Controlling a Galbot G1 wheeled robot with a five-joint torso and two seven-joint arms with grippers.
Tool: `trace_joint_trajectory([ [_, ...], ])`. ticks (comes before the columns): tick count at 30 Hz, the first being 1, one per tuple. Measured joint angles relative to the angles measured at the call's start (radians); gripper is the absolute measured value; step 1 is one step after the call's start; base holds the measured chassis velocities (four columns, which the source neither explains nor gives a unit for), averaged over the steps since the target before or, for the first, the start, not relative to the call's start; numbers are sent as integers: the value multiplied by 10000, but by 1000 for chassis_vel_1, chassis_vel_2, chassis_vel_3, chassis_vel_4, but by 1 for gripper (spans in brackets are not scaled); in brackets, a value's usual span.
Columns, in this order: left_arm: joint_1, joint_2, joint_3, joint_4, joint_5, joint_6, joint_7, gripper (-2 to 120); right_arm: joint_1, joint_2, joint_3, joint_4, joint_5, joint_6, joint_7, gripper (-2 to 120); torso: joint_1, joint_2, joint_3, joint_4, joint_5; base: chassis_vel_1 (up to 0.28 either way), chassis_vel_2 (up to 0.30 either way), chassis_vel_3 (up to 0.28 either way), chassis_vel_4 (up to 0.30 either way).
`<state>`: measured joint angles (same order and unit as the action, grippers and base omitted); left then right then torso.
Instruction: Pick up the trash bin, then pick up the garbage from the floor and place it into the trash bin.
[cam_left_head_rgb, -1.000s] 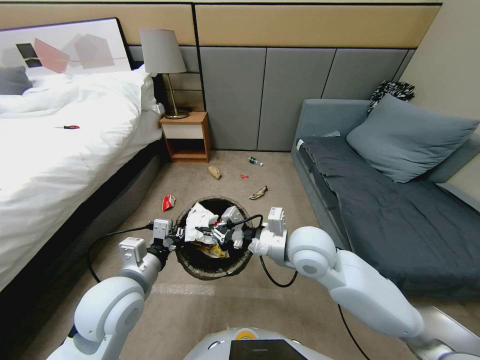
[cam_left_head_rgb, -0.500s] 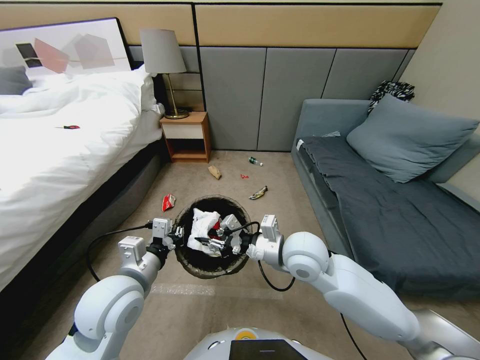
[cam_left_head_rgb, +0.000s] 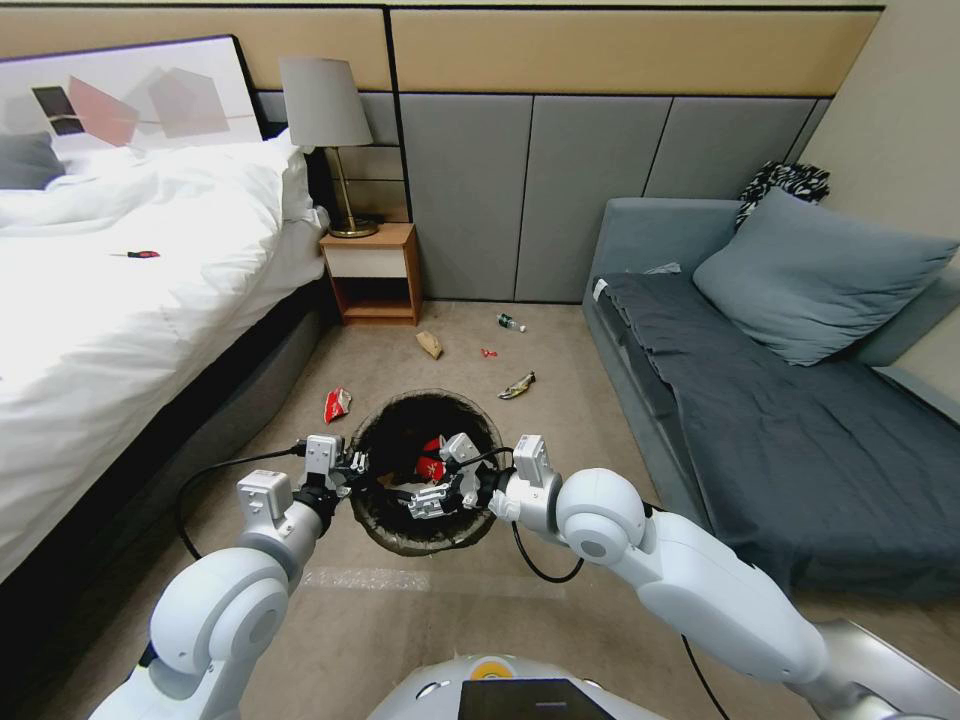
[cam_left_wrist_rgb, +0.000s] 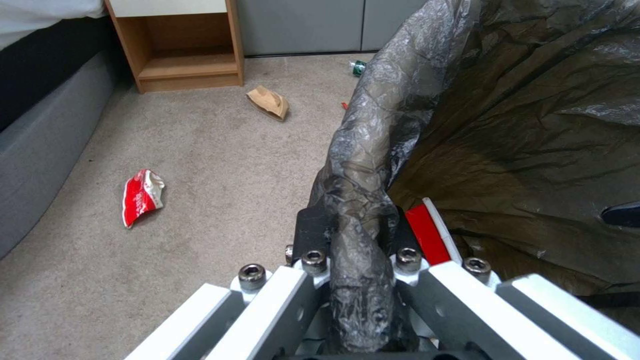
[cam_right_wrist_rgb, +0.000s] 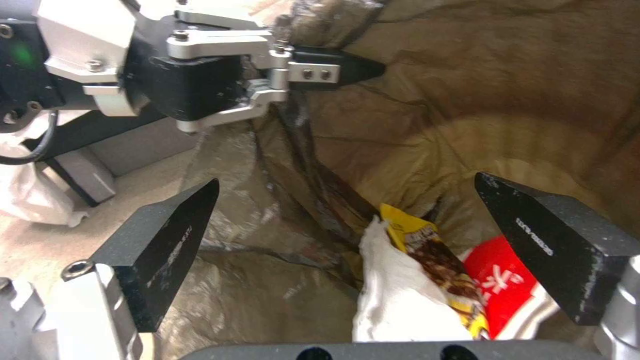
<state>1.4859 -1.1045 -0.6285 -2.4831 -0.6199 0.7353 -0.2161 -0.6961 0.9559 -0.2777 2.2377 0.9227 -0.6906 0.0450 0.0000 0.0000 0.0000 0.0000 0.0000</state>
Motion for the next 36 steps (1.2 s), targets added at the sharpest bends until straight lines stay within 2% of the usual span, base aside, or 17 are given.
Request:
trace_joint_trajectory([
  [11,-58,35,12,121,-49,0,-10,1,-211,-99,674,103,-12,173,59,100,0,0,0,0,1,0,0,0,0],
  [14,-43,14,-1,162,-59,0,-14,1,-231,-88,1054,206,-8,622,191,100,0,0,0,0,1,0,0,0,0],
  [17,-8,-27,-12,219,-60,0,-20,1,-438,-78,1590,315,32,1859,571,100,0,0,0,1,1,0,0,0,0],
  [18,-8,-27,-12,219,-60,0,-20,1,-438,-78,1590,315,32,1859,571,100,0,0,0,1,1,0,0,0,0],
  [20,12,-36,-42,280,-60,0,-21,1,-755,-123,2109,404,40,2640,1011,100,0,0,0,0,1,0,0,0,0],
  [22,12,-47,-55,310,-53,0,-21,1,-911,-141,2298,421,9,2898,1188,100,0,0,0,-1,1,0,0,0,0],
  [24,2,-120,-64,360,-44,0,-21,1,-1678,-105,2986,443,-173,3598,1630,100,0,0,0,0,1,0,0,0,0],
  [29,-11,-144,-54,406,-38,0,-20,1,-2455,2,3686,447,-560,3920,1818,100,0,0,0,-3,3,0,0,0,0],
  [30,5,-152,-45,446,-36,0,-13,1,-3234,118,4534,395,-1531,4171,1791,100,0,1,0,-3,1,0,0,0,0],
  [32,46,-158,-44,473,-32,0,0,1,-4164,381,5524,285,-2694,4584,1567,100,0,0,0,2,3,0,0,0,0],
  [33,46,-158,-44,473,-32,0,0,1,-4164,381,5524,285,-2694,4584,1567,100,0,0,0,2,3,0,0,0,0],
  [36,100,-163,-42,485,-16,0,13,1,-5648,982,6757,255,-3796,4961,1361,100,0,0,0,-3,3,0,0,0,0],
])
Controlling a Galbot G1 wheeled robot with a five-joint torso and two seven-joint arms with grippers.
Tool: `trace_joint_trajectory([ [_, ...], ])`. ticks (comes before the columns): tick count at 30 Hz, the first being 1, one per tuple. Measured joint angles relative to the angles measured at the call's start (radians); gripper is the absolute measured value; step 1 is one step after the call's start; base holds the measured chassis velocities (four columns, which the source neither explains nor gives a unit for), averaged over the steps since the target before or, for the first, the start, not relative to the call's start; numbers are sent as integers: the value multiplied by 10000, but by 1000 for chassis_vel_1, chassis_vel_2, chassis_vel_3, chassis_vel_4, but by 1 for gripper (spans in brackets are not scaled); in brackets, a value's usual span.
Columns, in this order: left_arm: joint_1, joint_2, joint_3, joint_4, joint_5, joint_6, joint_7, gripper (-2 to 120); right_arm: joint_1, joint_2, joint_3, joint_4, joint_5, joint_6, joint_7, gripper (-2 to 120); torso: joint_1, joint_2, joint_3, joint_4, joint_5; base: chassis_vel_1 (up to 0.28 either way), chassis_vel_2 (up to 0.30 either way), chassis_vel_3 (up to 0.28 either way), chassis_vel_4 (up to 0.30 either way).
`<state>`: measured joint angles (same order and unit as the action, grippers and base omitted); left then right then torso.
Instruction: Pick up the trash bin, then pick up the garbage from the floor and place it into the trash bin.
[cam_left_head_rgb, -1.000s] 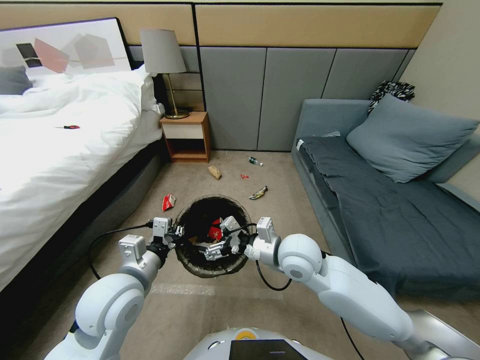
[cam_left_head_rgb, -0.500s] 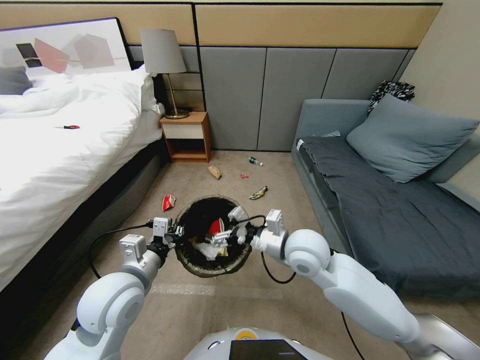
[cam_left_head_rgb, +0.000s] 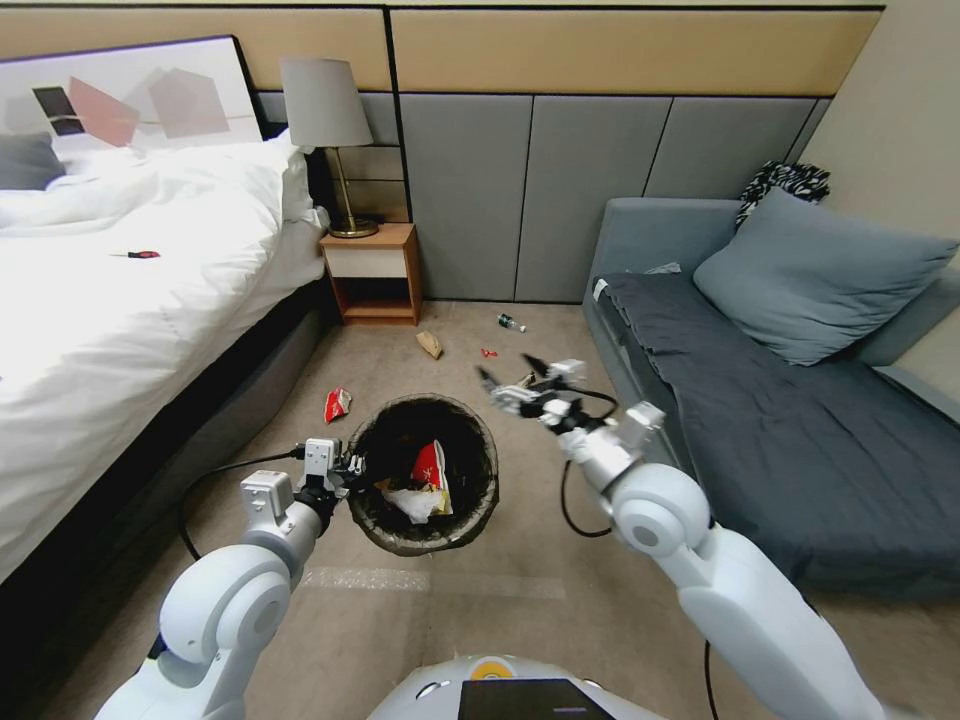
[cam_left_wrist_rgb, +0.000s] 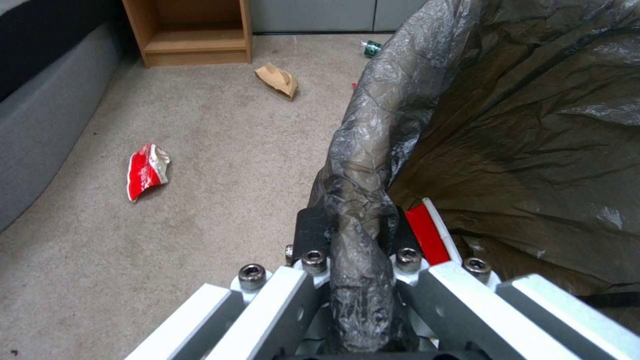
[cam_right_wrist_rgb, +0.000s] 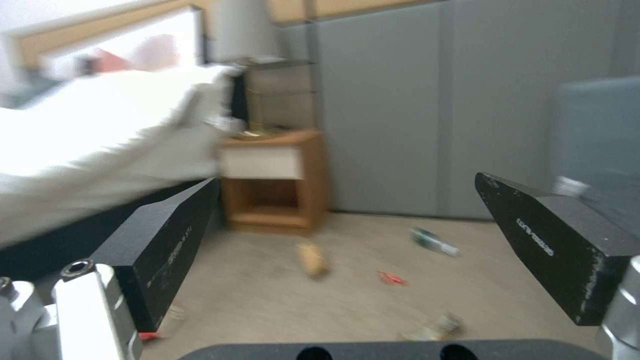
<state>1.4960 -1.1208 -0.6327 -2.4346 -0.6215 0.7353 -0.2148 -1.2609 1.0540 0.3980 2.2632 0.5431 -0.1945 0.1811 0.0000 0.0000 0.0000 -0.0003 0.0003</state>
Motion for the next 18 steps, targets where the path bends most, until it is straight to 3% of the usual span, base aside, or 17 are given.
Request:
trace_joint_trajectory([
  [7,167,-93,-6,28,233,0,112,1,-1518,1137,893,61,-1124,332,-30,100,0,1,-1,5,-3,0,0,0,0],
  [13,277,-151,-73,57,456,0,242,1,-2796,2502,1255,-5,-3274,561,-255,100,-1,1,0,3,-3,0,0,0,0],
  [18,302,-119,-156,55,459,0,267,1,-3524,3052,1619,-18,-3971,833,-490,100,0,0,0,3,-4,0,0,0,0],
])
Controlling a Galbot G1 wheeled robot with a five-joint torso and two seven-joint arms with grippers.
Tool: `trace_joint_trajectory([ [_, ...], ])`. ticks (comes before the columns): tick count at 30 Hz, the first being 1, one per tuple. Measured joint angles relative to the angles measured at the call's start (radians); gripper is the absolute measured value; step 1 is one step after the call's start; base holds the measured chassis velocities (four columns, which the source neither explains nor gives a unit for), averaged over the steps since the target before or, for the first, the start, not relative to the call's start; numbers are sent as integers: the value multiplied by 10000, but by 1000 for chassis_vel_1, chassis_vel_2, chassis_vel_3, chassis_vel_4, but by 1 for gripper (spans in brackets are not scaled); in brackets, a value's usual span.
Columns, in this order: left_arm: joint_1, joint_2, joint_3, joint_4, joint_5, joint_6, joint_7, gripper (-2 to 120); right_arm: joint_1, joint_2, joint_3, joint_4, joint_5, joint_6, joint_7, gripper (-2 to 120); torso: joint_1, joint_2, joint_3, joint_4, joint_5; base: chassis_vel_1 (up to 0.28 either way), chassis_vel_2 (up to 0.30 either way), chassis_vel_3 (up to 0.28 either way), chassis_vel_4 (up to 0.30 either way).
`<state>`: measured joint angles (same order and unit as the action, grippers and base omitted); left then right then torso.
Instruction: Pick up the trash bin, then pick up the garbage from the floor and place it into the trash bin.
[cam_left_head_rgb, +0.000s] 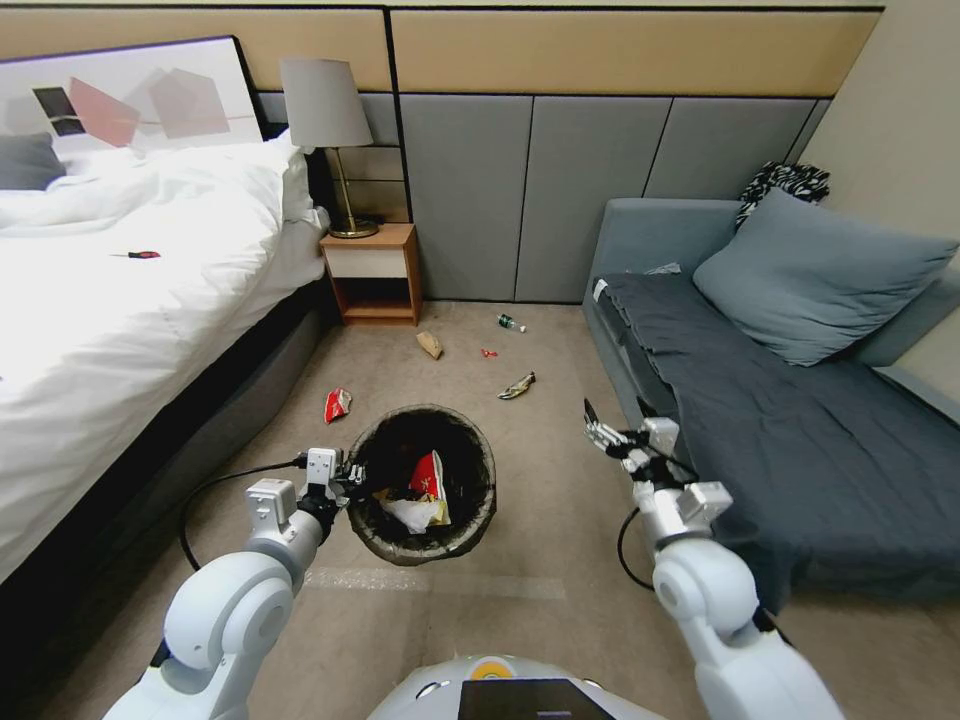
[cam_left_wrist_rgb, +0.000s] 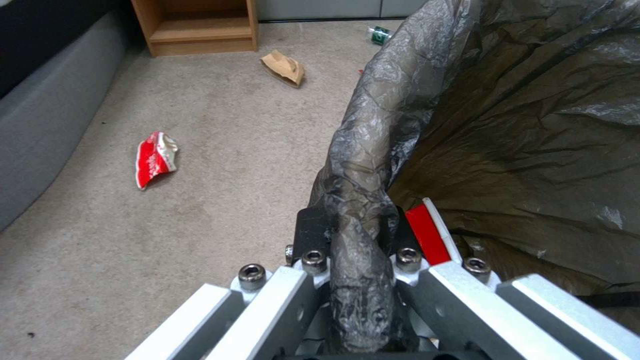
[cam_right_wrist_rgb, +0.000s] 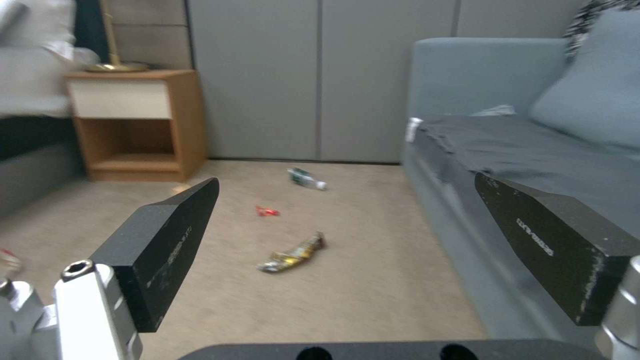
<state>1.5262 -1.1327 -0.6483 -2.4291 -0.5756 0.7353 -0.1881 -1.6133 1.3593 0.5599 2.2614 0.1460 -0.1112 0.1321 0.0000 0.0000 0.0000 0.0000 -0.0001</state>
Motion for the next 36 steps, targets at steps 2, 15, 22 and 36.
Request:
trace_joint_trajectory([
  [2,8,2,-7,-6,0,0,10,1,-368,237,212,7,-208,124,-77,100,0,0,0,0,0,0,0,0,0],
  [15,3,-56,50,29,53,0,26,1,-879,266,365,-53,-187,253,-94,100,-1,0,0,0,1,0,0,0,0],
  [22,10,-76,51,31,63,0,28,1,-854,232,355,-126,-119,217,31,100,-1,0,0,0,2,0,0,0,0],
  [36,-5,-100,91,57,66,0,31,1,-824,230,327,-233,-66,165,72,100,0,0,0,0,1,-58,46,51,-50],
])
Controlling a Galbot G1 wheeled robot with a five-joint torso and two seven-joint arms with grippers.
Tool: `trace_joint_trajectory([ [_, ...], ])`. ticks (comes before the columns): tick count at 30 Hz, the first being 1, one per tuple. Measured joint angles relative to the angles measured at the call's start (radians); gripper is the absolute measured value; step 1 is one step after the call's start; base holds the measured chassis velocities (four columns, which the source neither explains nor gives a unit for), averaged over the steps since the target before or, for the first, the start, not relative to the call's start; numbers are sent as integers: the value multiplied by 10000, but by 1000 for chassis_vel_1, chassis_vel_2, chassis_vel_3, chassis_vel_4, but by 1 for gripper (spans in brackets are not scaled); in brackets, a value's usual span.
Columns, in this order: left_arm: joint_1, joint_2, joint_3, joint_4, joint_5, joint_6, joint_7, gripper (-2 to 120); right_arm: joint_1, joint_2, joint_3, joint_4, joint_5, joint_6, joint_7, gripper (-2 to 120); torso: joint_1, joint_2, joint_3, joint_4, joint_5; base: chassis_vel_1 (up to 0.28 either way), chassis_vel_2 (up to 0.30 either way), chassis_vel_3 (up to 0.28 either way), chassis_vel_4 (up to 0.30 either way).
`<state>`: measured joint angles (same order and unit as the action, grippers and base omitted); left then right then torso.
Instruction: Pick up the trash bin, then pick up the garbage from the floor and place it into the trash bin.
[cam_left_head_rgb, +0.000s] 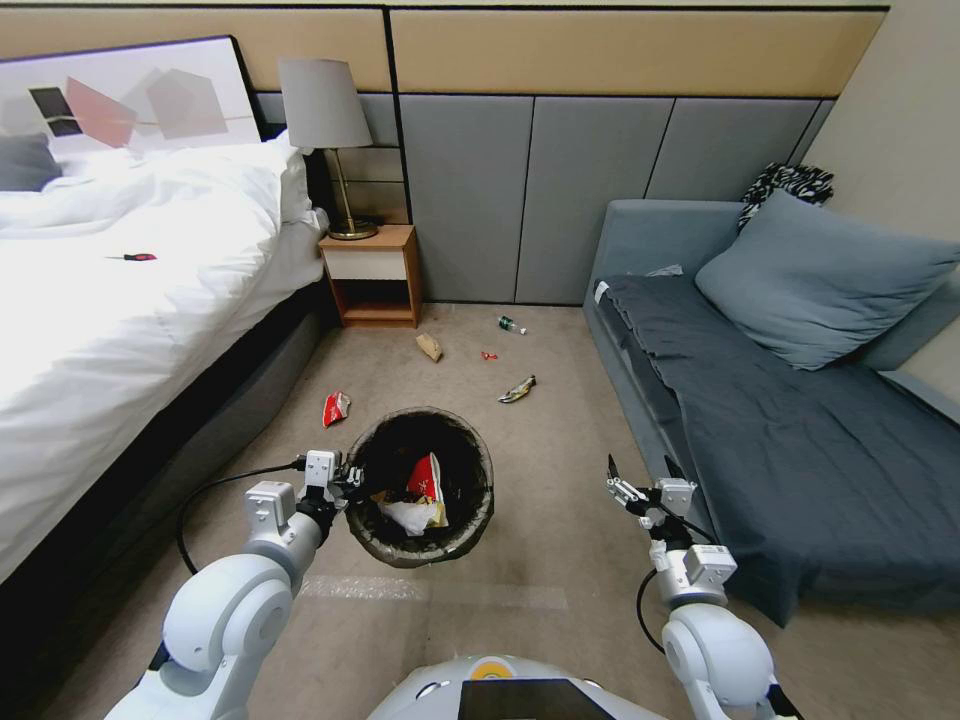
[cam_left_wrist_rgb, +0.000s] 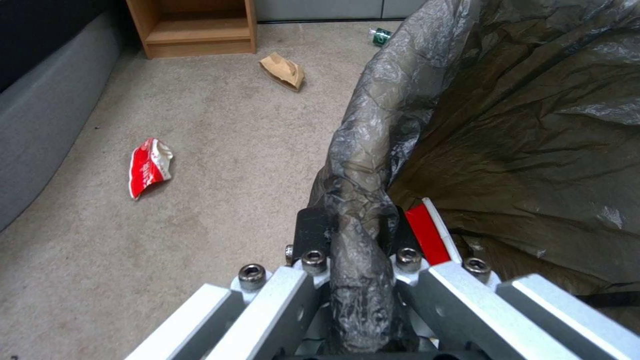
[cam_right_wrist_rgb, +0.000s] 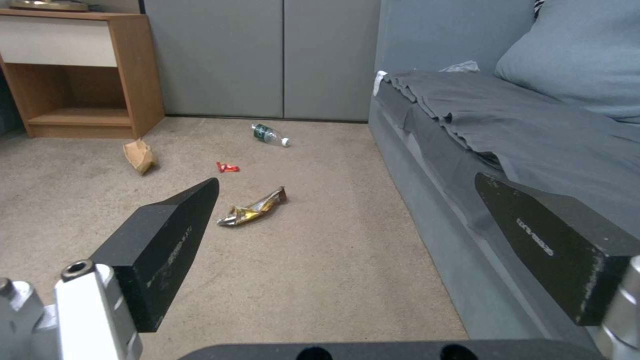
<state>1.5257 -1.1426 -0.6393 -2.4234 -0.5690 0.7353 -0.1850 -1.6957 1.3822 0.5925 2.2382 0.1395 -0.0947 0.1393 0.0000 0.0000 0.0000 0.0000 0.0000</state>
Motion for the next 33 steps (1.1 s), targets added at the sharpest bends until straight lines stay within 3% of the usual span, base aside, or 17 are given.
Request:
trace_joint_trajectory([
  [33,-38,11,26,52,5,0,10,1,21,37,-69,-243,15,25,21,100,0,0,0,0,0,-68,67,69,-68],
])
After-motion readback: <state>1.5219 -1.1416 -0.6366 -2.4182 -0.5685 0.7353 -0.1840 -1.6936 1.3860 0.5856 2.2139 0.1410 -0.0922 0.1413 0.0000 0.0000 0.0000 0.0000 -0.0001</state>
